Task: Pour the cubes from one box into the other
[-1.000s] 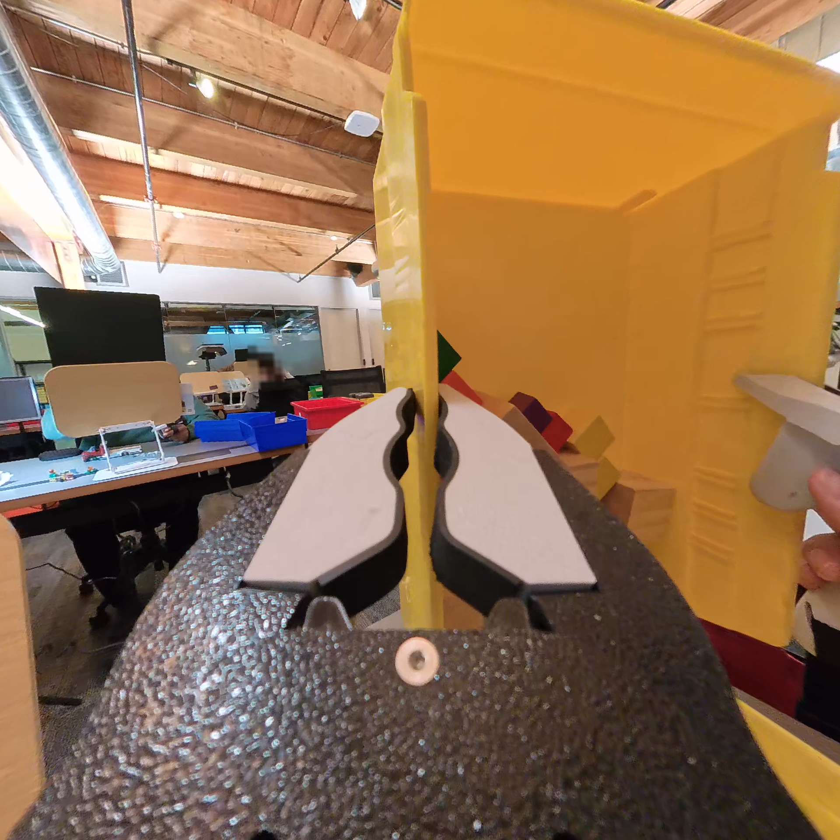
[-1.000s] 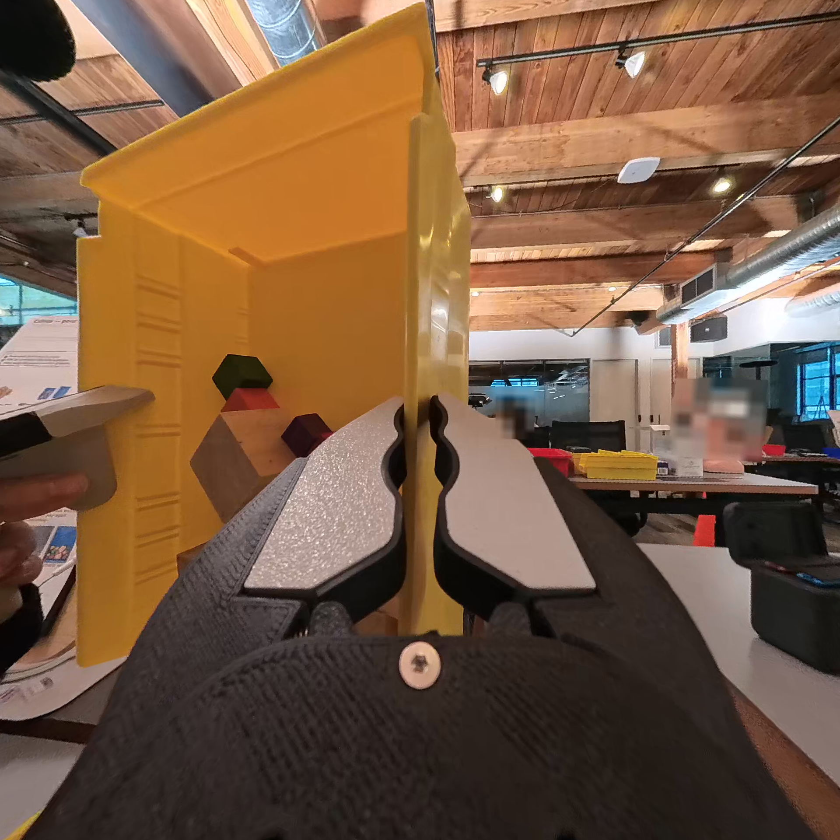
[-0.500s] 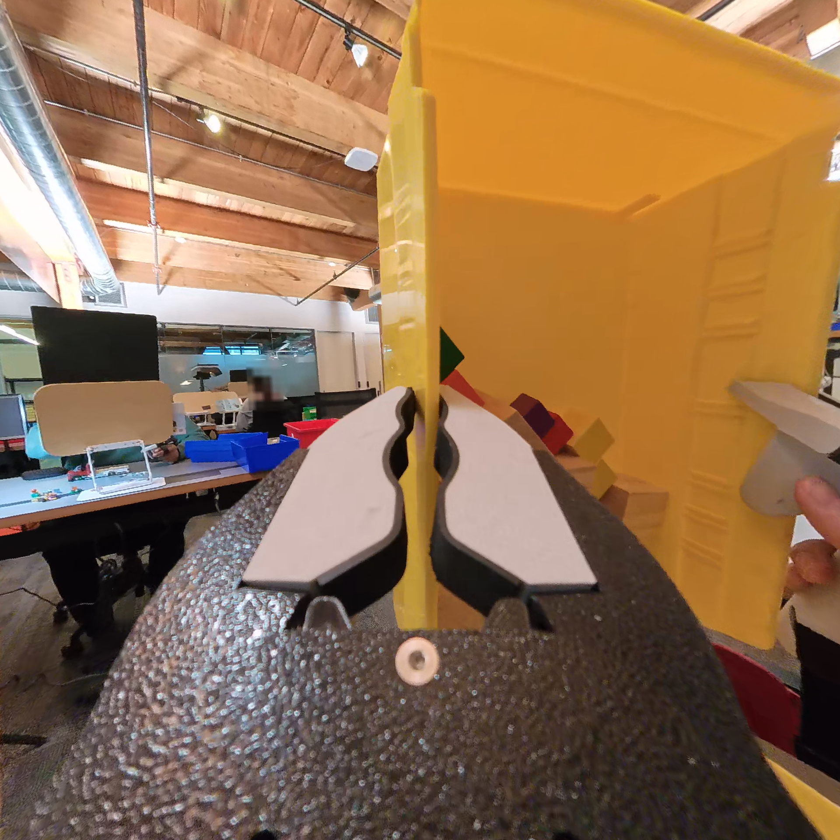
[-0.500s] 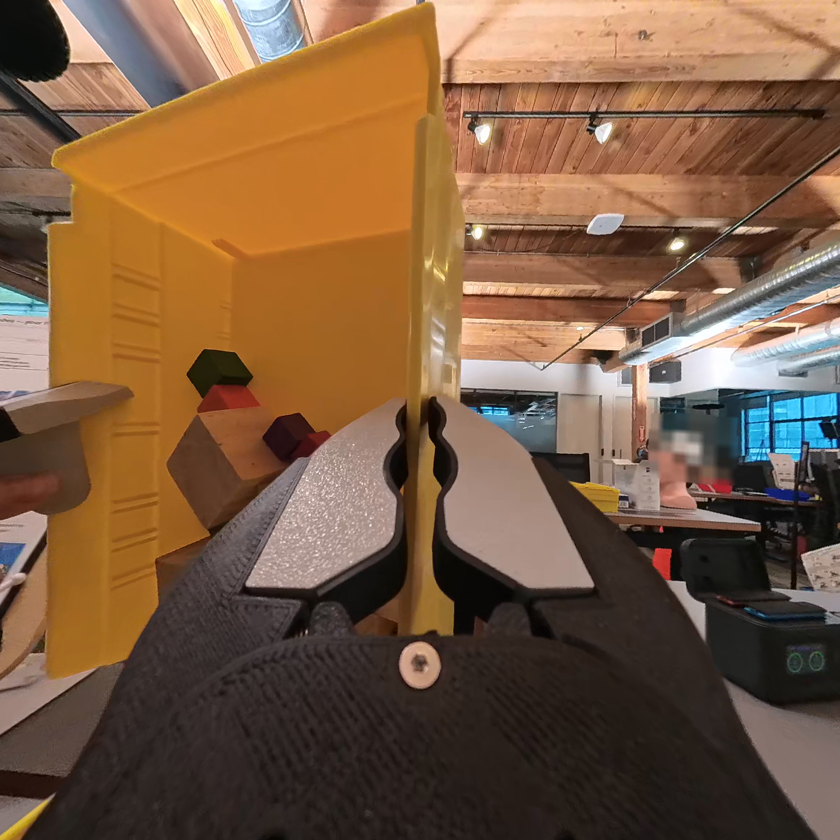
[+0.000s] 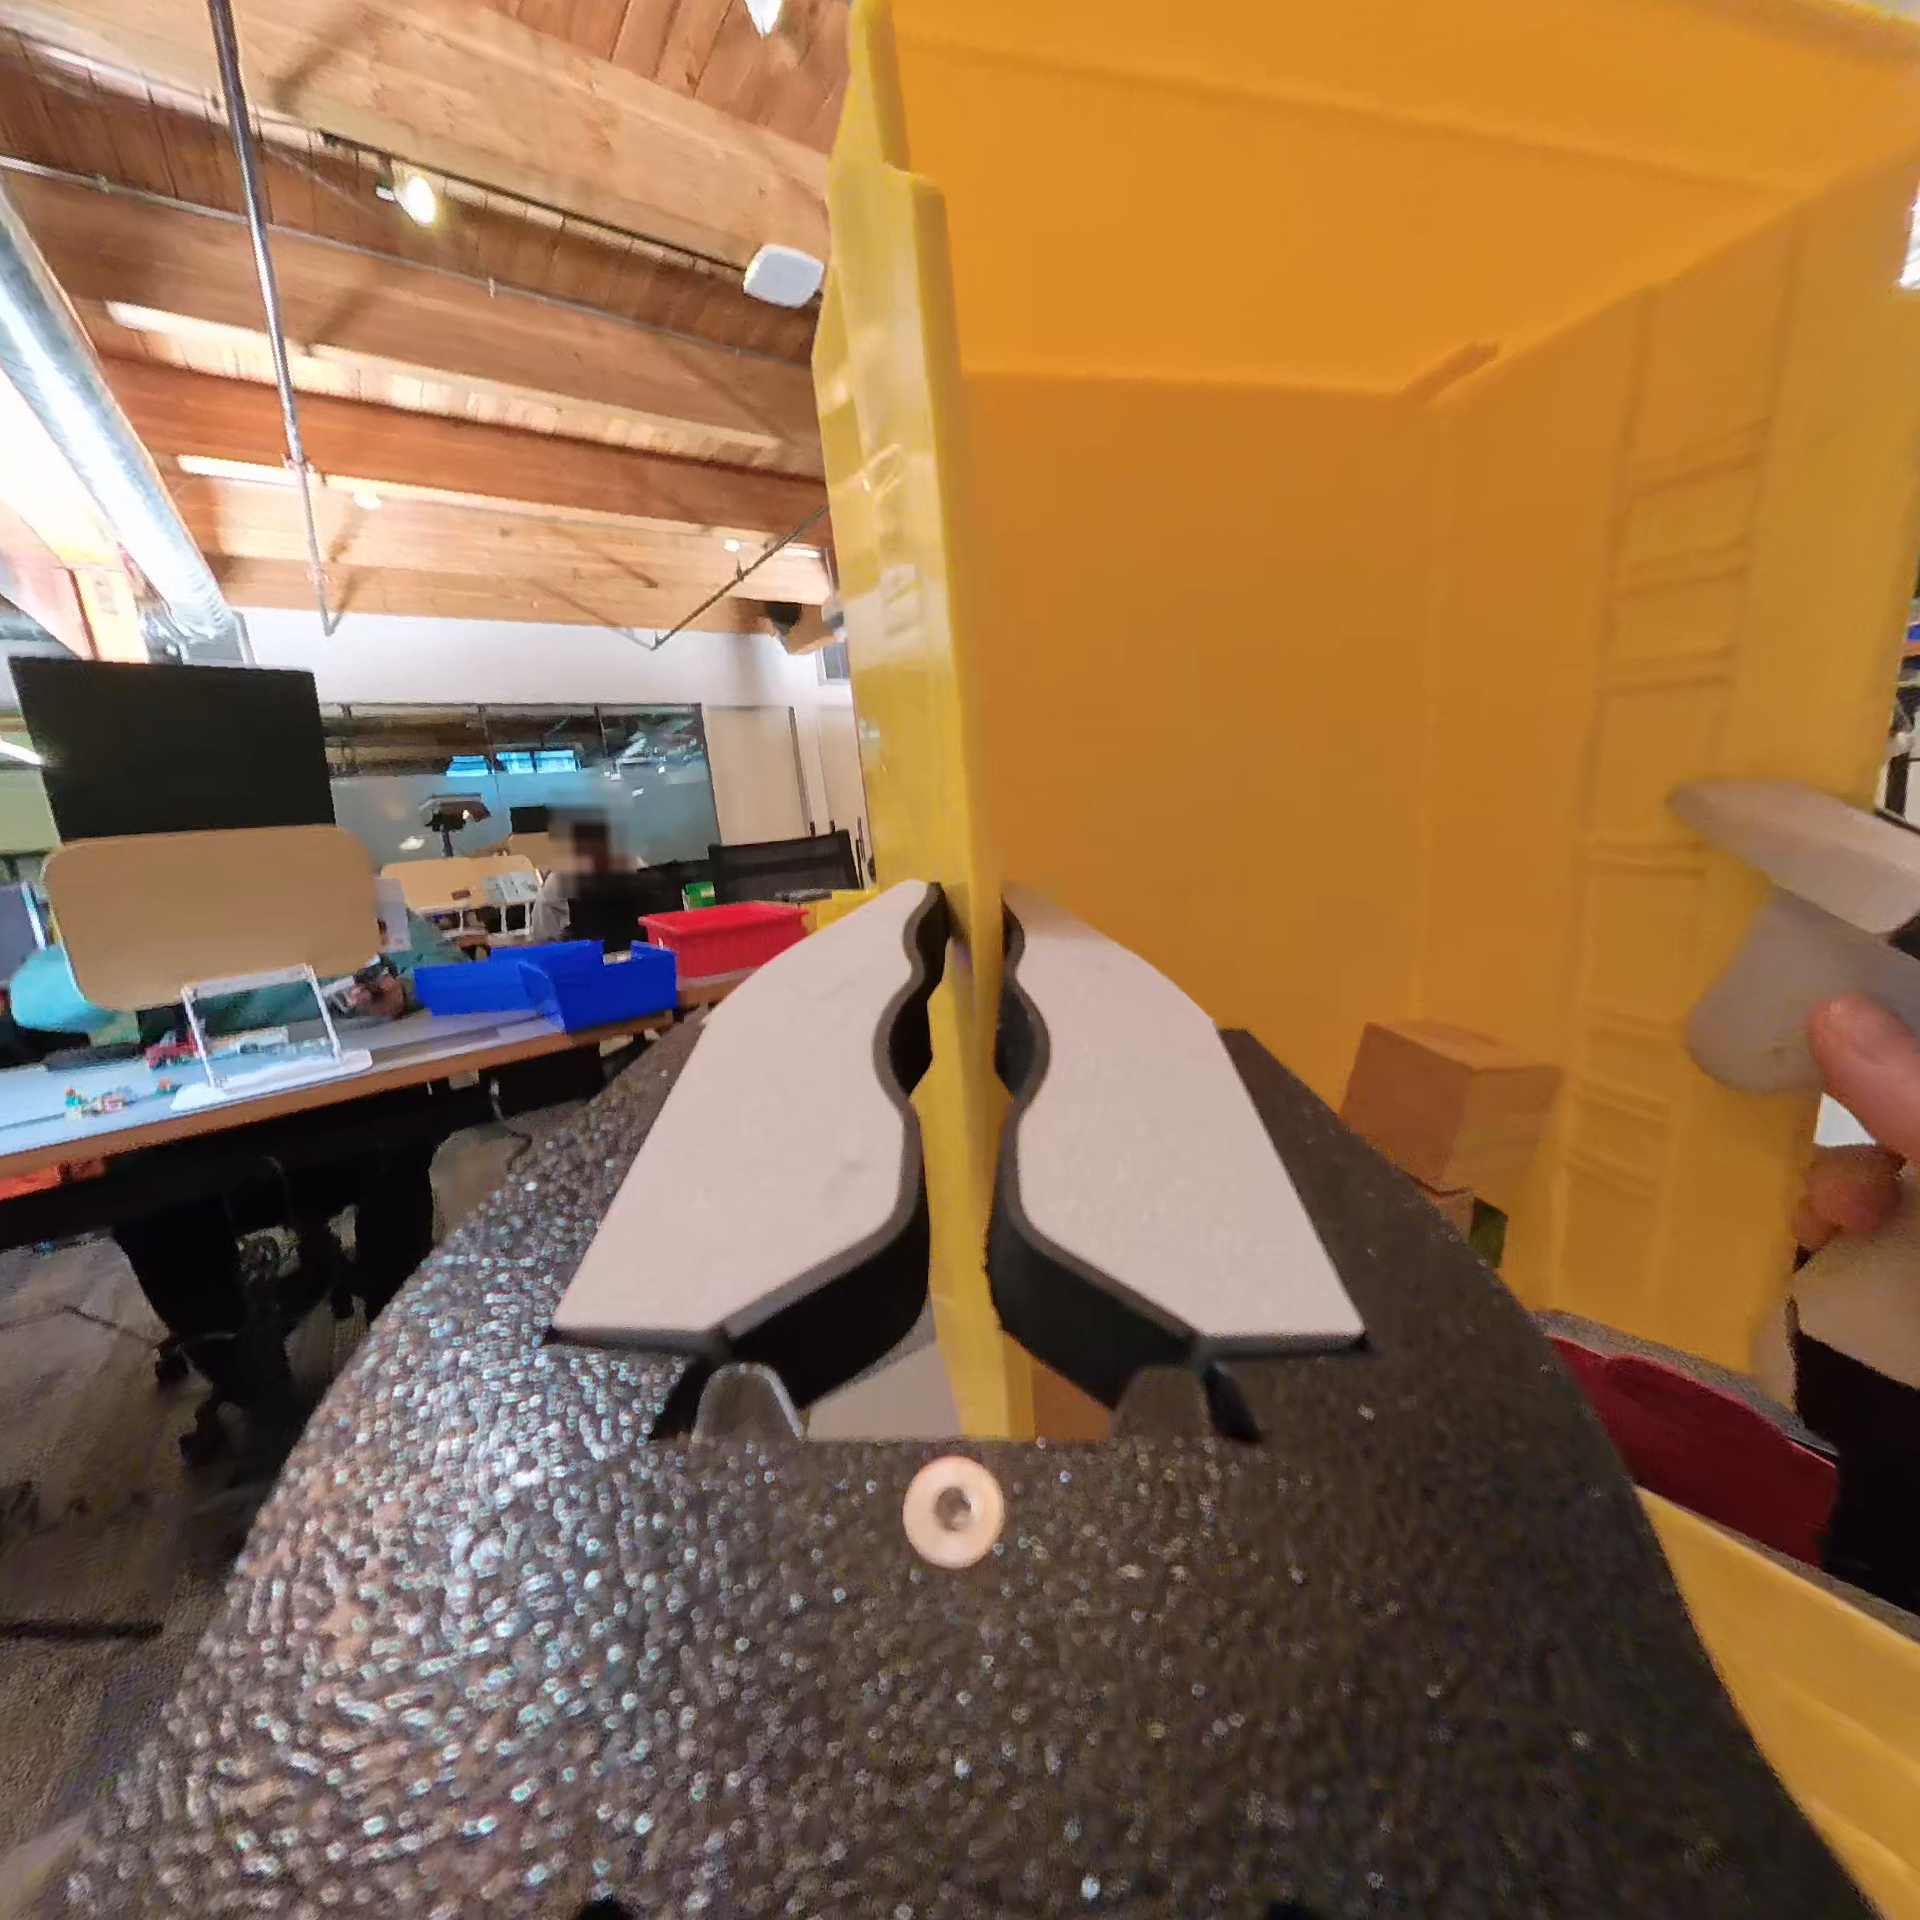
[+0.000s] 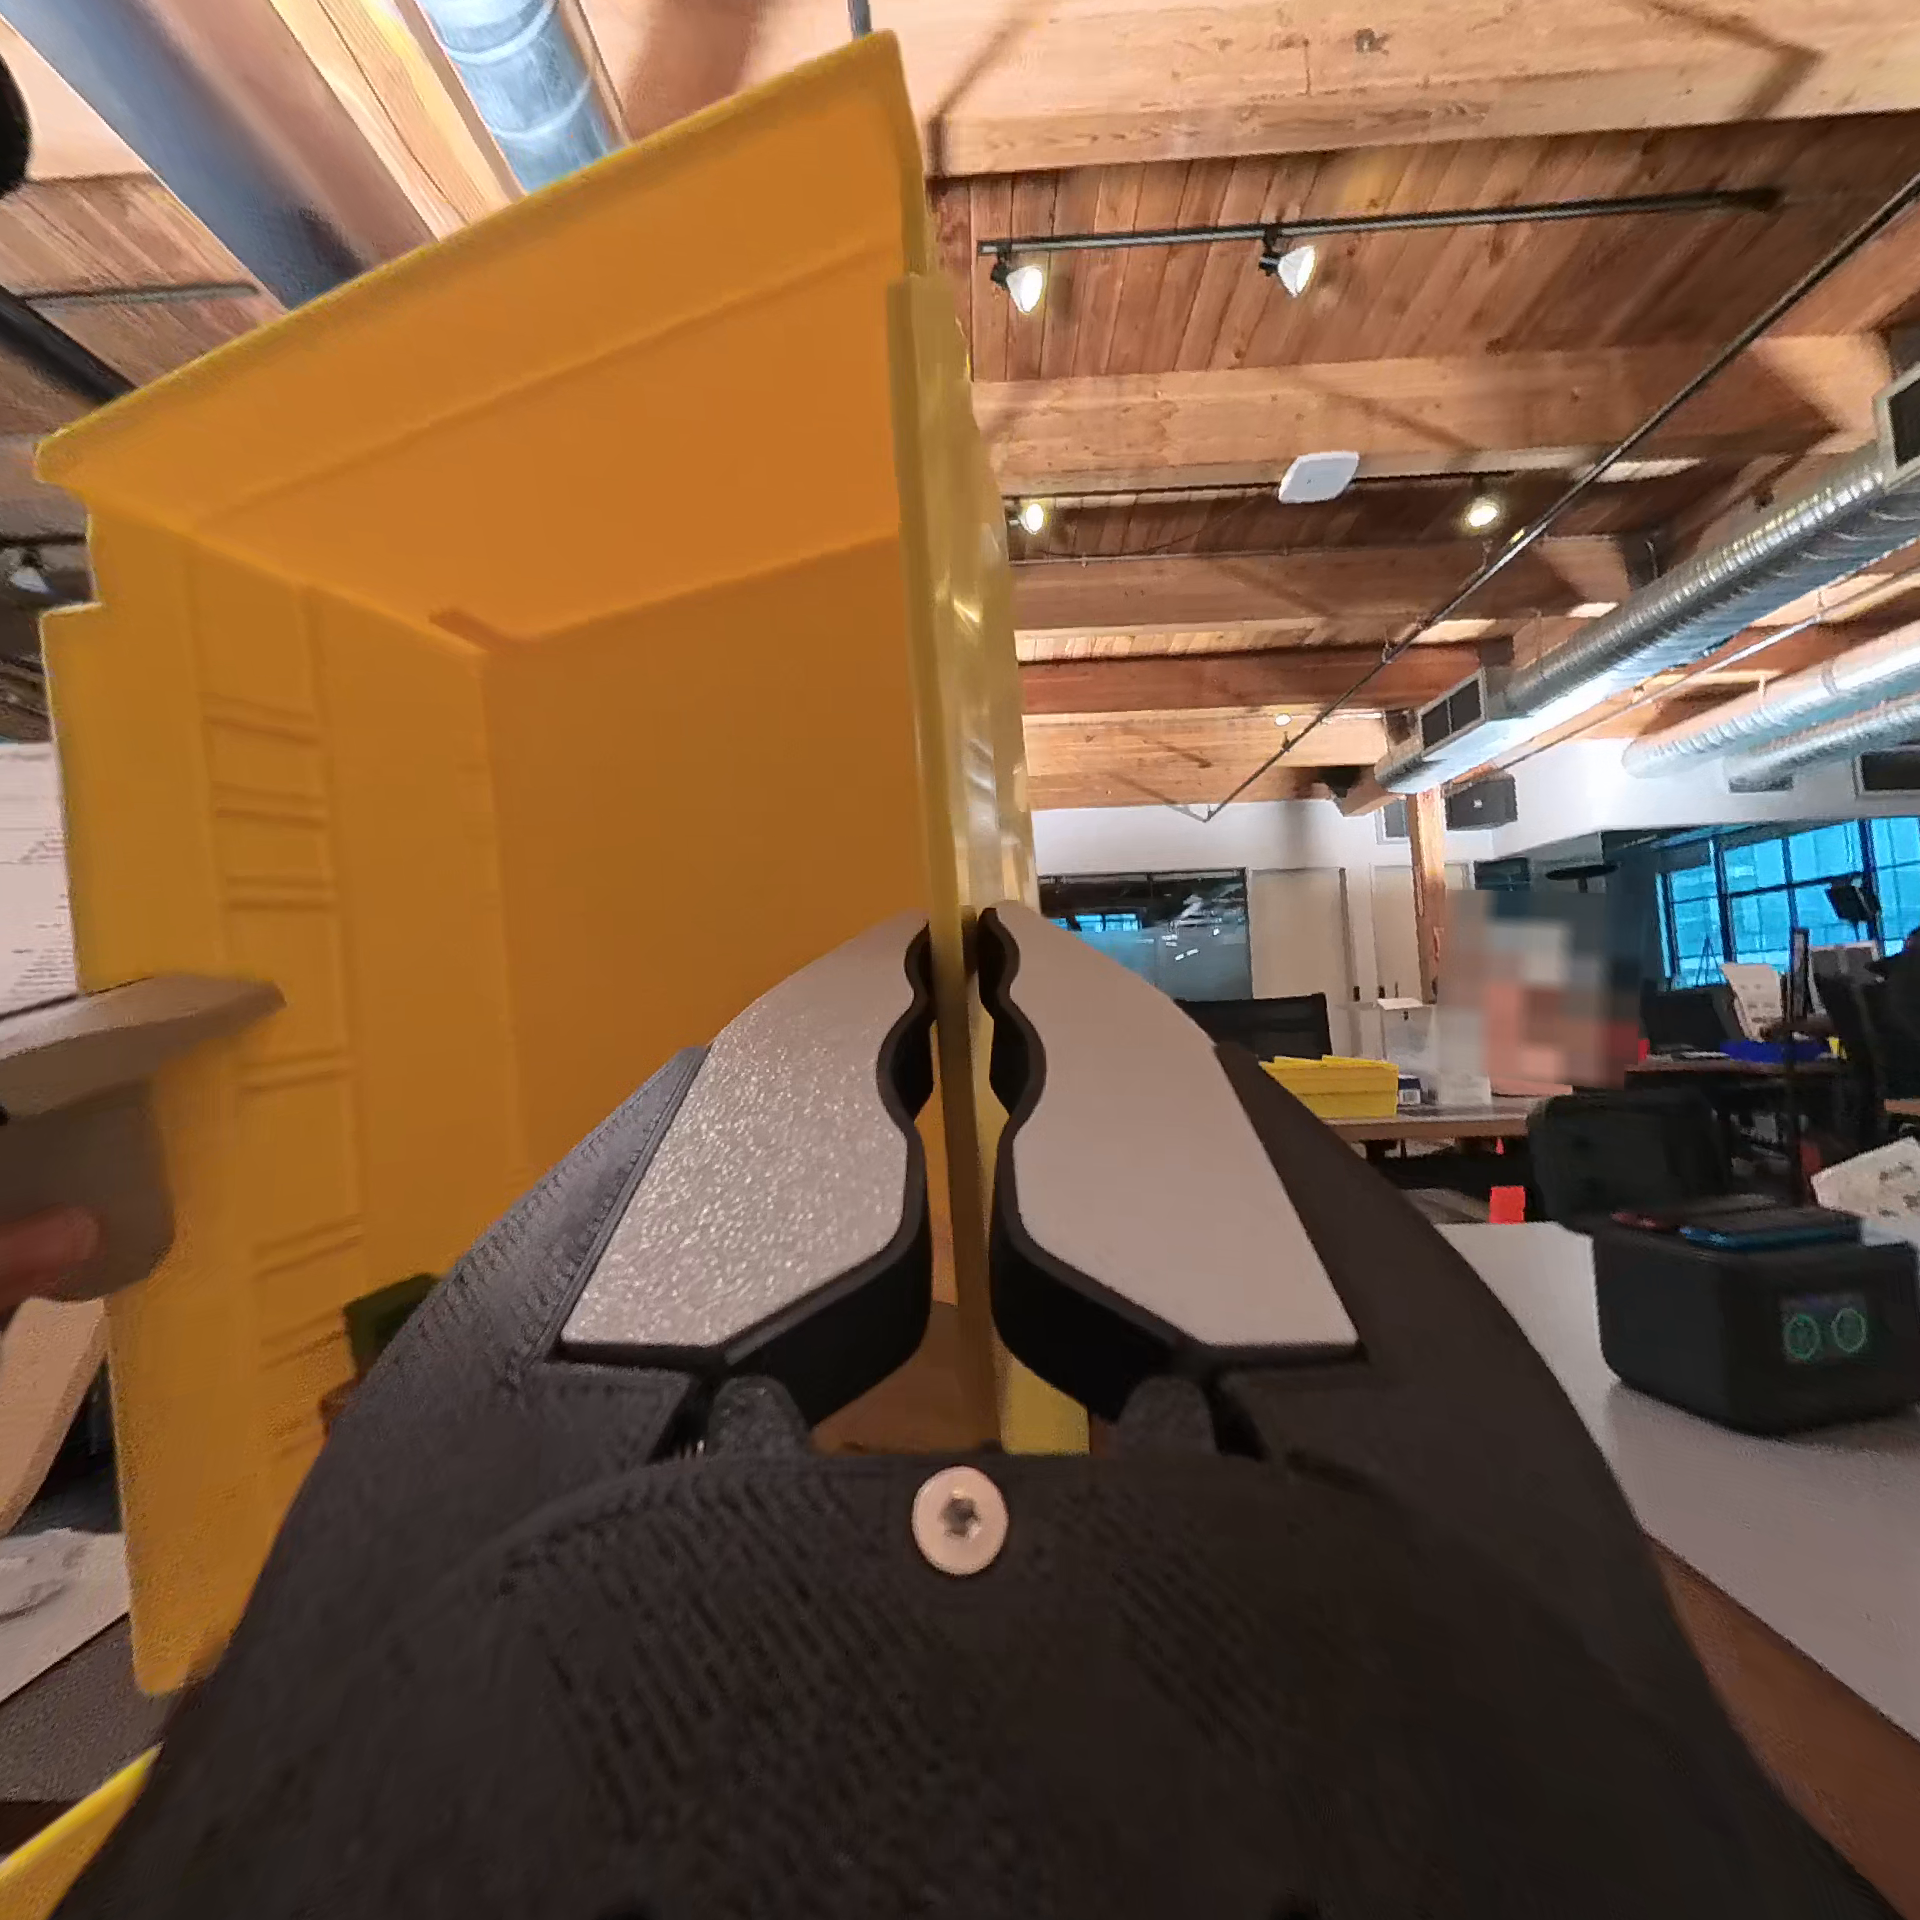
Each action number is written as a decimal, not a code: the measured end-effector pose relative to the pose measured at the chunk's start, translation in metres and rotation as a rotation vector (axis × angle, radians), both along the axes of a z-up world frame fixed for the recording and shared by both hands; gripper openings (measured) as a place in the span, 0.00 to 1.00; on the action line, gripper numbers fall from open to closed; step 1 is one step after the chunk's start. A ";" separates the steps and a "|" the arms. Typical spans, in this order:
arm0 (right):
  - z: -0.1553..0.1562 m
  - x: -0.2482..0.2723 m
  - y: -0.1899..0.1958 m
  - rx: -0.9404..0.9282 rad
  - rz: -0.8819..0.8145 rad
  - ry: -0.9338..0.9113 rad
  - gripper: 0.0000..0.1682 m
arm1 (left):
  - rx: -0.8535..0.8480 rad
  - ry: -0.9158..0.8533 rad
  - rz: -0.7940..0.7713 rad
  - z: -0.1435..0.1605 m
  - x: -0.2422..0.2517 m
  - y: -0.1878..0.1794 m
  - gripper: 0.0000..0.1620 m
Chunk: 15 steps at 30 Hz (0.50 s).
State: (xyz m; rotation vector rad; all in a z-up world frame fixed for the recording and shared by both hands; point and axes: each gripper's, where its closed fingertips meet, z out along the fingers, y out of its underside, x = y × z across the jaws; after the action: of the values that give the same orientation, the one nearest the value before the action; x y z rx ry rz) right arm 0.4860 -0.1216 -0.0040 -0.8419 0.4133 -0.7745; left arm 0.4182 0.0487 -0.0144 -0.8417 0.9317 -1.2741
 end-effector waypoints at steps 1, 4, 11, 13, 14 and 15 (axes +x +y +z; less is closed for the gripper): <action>-0.003 0.002 0.002 -0.001 0.014 0.013 0.04 | -0.017 0.015 0.001 -0.006 0.002 0.001 0.04; -0.010 0.002 0.005 -0.024 0.037 0.013 0.04 | -0.040 0.030 0.000 -0.017 0.003 0.005 0.04; -0.019 -0.001 0.008 -0.014 0.041 0.025 0.04 | -0.066 0.018 -0.006 -0.022 -0.003 0.007 0.04; -0.019 -0.001 0.008 -0.015 0.040 0.023 0.04 | -0.058 0.017 -0.012 -0.022 -0.004 0.007 0.04; -0.017 -0.002 0.007 -0.010 0.048 0.020 0.04 | -0.062 0.014 -0.017 -0.022 -0.005 0.006 0.04; -0.016 -0.003 0.007 -0.012 0.049 0.016 0.04 | -0.066 0.007 -0.022 -0.021 -0.006 0.006 0.04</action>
State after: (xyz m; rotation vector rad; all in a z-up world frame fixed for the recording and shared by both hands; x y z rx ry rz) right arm 0.4834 -0.1142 -0.0198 -0.8667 0.4014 -0.7254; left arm 0.4126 0.0550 -0.0351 -0.8907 0.9108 -1.3276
